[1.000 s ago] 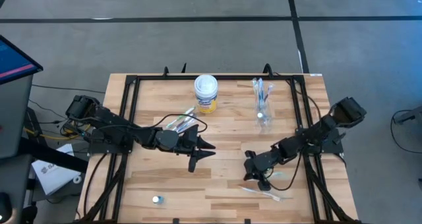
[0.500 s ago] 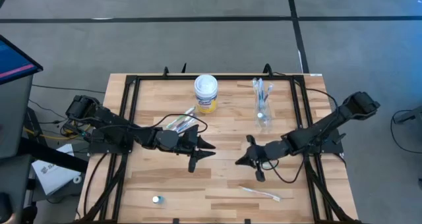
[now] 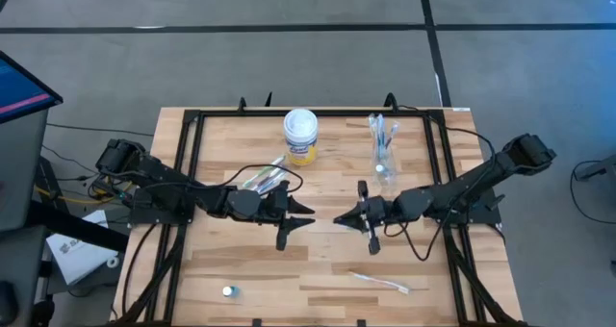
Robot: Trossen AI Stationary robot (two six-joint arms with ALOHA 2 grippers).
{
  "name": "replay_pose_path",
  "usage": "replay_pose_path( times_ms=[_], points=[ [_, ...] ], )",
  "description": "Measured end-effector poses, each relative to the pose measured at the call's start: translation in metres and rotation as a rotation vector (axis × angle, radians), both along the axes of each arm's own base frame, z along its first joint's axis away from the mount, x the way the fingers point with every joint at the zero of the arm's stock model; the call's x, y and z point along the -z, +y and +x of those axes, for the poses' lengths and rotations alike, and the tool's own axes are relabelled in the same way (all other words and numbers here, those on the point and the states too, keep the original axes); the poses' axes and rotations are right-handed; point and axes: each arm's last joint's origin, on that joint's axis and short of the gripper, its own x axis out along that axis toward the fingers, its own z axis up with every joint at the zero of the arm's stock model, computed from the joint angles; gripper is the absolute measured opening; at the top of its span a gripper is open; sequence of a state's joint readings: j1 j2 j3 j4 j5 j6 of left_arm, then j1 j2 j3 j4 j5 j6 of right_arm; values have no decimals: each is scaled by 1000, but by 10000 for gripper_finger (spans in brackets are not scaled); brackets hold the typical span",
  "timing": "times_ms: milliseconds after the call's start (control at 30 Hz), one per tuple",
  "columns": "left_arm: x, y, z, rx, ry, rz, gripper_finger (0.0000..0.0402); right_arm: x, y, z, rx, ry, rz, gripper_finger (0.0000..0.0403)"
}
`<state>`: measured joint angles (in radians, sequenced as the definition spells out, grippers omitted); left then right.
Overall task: Pick & Place toothbrushing station
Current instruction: Put the bottom green toothbrush into the transparent organizer
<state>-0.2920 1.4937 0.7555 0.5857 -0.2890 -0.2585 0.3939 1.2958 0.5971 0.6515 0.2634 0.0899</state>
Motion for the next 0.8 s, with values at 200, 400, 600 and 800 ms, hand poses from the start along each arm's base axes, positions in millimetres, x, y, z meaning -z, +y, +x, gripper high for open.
replay_pose_path(
  times_ms=[200,400,600,800],
  points=[
    [0,1,0,-11,-5,58,106,-15,-5,1,19,-150,-13,0],
    [-5,3,1,-31,-53,114,106,-25,-7,0,32,-262,-25,0],
    [-11,3,1,-30,-109,164,106,-31,-12,0,54,-320,-36,0],
    [-10,6,4,-42,-126,167,106,-37,-16,0,62,-391,-38,0]
  ],
)
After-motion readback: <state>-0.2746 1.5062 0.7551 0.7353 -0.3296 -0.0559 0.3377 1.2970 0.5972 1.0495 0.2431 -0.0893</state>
